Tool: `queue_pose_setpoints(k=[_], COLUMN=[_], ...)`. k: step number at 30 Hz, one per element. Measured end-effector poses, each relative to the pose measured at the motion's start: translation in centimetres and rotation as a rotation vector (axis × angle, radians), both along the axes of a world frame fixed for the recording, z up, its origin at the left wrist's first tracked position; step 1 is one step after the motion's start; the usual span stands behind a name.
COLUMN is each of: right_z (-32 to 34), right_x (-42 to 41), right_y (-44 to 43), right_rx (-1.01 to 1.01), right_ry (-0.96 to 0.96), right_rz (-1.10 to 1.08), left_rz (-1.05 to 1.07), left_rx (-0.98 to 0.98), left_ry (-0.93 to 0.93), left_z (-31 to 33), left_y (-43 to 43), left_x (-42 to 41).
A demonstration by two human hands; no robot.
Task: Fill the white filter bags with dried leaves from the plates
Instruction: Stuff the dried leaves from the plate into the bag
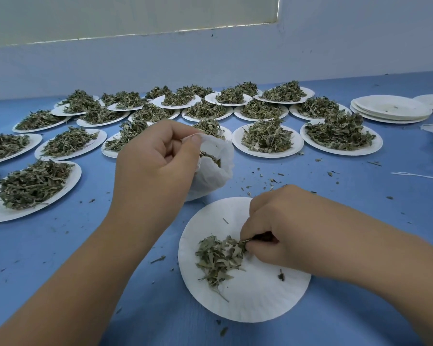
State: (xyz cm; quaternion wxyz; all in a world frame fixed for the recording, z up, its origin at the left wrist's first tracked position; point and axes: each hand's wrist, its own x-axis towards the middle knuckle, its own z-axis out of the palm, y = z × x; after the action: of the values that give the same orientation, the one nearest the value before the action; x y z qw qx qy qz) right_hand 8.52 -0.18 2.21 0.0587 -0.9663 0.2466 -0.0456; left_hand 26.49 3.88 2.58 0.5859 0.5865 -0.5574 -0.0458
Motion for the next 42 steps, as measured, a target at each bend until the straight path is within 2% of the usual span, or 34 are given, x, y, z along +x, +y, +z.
queue_pose_setpoints(k=[6, 12, 21, 28, 37, 42], right_z=[1.0, 2.0, 2.2, 1.8, 0.7, 0.5], right_x=[-1.2, -1.7, -1.6, -1.2, 0.0, 0.2], right_y=[-1.5, -1.9, -1.9, -1.6, -0.5, -0.3], right_rx=[0.255, 0.38, 0.469, 0.338, 0.074, -0.011], right_ry=[-0.26, -0.47, -0.562, -0.497, -0.448, -0.558], right_rz=[-0.075, -0.151, -0.264, -0.33, -0.301, -0.306], left_rz=[0.001, -0.027, -0.064, -0.107, -0.128, -0.141], left_rx=[-0.012, 0.011, 0.07, 0.11, 0.146, 0.156], left_ry=[-0.03, -0.143, -0.263, -0.298, -0.312, -0.26], left_z=[-0.2, -0.9, -1.5, -1.7, -1.8, -1.7], left_y=[0.0, -0.1, -0.2, -0.2, -0.2, -0.2], left_x=[0.2, -0.6, -1.2, -1.8, -2.5, -2.7])
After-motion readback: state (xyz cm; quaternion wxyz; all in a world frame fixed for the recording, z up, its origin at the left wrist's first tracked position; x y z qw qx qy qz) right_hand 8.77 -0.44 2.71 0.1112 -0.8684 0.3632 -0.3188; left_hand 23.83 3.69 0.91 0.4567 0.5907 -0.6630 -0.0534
